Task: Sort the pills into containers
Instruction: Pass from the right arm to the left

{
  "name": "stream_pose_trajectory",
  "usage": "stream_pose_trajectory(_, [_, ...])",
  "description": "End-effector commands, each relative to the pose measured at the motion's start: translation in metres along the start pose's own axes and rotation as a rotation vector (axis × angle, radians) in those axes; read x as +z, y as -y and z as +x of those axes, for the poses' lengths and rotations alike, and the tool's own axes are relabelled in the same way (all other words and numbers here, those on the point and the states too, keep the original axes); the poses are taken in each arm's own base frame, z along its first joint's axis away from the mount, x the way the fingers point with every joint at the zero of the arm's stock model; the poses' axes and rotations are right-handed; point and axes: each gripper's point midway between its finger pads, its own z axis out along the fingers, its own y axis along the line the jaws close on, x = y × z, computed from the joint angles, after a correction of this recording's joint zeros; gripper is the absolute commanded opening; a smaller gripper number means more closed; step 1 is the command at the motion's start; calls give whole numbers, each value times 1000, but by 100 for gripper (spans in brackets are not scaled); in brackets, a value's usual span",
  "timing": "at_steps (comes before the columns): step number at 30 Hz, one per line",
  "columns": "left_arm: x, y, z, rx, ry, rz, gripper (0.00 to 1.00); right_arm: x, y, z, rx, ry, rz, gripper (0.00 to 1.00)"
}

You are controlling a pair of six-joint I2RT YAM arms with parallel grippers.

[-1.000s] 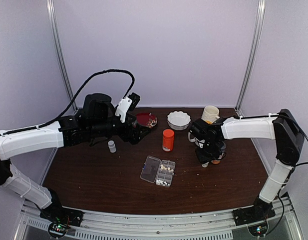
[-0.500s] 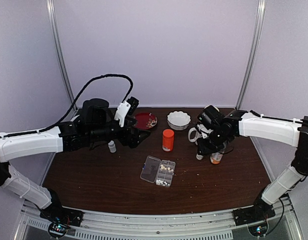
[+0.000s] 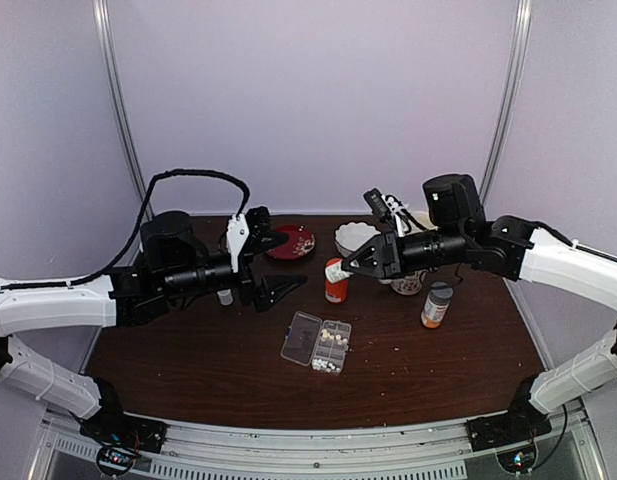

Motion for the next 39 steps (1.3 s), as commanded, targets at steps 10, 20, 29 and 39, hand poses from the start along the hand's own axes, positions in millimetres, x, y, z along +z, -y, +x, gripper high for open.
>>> stream_pose_trajectory(10, [-7,27,-31,183,184,97,79,-8,-74,-26,-24,100,-268,11])
stream_pose_trajectory(20, [-6,25,-35,193,196,88,73,2,-87,-23,-38,69,-295,9])
stream_pose_trajectory(29, [-4,28,-33,203,189,110,54,10,-91,-22,-32,51,-315,8])
stream_pose_trajectory(39, [-3,31,-34,213,191,129,33,16,-94,-21,-26,41,-327,9])
